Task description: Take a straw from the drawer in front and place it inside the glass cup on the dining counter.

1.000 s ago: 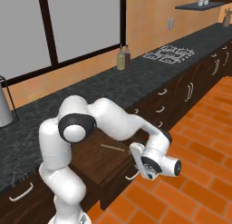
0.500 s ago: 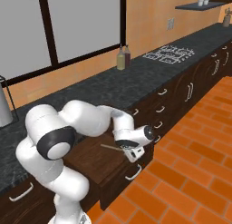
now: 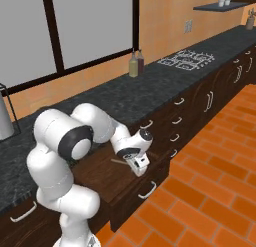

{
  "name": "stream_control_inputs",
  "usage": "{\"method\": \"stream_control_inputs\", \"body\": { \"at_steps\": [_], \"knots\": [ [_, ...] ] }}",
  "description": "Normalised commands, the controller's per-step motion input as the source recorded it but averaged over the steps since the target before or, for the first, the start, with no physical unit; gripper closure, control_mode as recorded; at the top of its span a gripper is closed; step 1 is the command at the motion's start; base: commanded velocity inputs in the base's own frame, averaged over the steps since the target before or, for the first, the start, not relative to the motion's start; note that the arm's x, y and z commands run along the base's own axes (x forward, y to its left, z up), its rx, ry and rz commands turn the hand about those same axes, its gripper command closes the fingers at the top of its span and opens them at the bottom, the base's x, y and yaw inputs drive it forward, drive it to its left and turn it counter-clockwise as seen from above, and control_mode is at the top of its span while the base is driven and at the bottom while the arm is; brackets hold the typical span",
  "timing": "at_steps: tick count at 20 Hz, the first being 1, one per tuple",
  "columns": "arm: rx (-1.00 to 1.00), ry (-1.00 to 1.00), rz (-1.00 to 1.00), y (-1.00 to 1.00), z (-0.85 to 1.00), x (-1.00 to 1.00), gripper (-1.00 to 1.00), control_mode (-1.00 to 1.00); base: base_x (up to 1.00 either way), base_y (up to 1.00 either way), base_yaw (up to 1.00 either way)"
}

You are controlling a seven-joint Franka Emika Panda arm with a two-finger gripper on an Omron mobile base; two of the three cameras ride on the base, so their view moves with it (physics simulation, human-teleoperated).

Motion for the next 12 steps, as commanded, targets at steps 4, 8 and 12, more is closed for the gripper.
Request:
{"method": "stream_control_inputs", "body": {
  "at_steps": [4,8,12],
  "knots": [
    [-0.11,0.17,0.00,0.00,-0.50,0.06,-1.00,-1.00,0.00,0.00,0.00],
    [-0.13,0.12,0.00,-0.04,-0.47,0.00,-1.00,-1.00,0.00,0.00,0.00],
    [-0.11,0.07,0.00,-0.34,-0.38,-0.31,-1.00,-1.00,0.00,0.00,0.00]
  ]
}}
